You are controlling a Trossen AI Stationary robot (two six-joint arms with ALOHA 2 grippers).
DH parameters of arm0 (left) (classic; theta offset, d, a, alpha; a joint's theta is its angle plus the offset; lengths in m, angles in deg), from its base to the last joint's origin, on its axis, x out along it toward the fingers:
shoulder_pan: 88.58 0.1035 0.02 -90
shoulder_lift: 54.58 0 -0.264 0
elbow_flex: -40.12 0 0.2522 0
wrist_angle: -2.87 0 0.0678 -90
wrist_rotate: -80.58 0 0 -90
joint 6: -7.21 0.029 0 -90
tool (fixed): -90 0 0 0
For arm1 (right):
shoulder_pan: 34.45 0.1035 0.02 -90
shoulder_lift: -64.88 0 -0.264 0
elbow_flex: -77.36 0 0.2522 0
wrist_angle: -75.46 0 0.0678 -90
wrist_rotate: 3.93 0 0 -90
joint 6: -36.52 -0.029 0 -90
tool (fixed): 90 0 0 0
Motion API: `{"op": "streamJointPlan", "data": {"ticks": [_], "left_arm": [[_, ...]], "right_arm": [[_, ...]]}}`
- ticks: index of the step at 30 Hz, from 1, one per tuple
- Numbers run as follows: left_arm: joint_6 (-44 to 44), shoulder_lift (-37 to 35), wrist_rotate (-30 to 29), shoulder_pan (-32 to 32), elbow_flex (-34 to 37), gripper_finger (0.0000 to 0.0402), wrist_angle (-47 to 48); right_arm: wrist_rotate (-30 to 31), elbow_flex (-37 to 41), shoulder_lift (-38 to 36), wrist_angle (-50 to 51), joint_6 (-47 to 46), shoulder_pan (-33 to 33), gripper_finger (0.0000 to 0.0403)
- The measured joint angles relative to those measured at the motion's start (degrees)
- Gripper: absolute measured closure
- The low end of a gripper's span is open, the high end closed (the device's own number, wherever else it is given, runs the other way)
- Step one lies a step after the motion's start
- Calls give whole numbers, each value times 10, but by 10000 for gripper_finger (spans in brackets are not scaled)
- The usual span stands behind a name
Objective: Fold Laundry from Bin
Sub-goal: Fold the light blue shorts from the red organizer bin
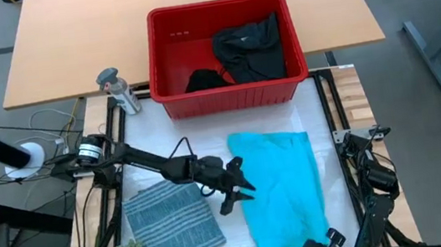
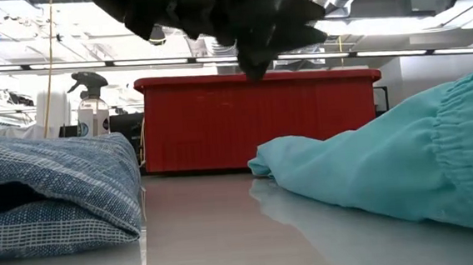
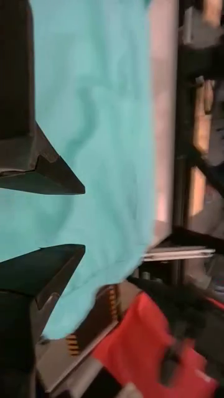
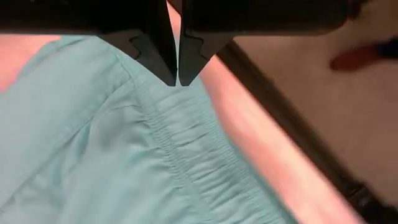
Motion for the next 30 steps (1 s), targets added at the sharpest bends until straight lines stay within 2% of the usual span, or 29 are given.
{"op": "streamJointPlan", "data": {"ticks": [3, 6, 10, 12, 15, 17, 19, 22, 25, 28, 30], "left_arm": [[27, 15, -1, -3, -5, 273, -15], [61, 22, 66, -3, -11, 265, 32], [-52, 4, 96, -3, -49, 248, 103], [-85, -7, 120, 3, -65, 245, 134], [-118, -5, 127, 6, -87, 246, 136], [-146, -4, 132, 5, -101, 250, 136], [-193, -7, 159, 4, -109, 256, 135], [-280, -24, 224, 10, -111, 267, 131], [-336, -67, 254, 6, -112, 281, 137], [-357, -126, 253, -13, -112, 295, 148], [-359, -167, 223, -29, -112, 305, 158]], "right_arm": [[-27, -25, -1, 34, 53, 0, 354], [-93, -45, -5, 67, 99, -7, 337], [-139, -45, -40, 67, 170, -38, 307], [-138, -46, -59, 67, 202, -56, 307], [-69, -36, -90, 67, 238, -82, 329], [-28, -14, -117, 66, 271, -98, 356], [-28, 14, -139, 67, 328, -117, 383], [-55, 77, -163, 62, 390, -137, 386], [-74, 151, -180, 10, 446, -149, 385], [-95, 221, -187, -92, 499, -159, 387], [-102, 257, -184, -164, 527, -166, 387]]}}
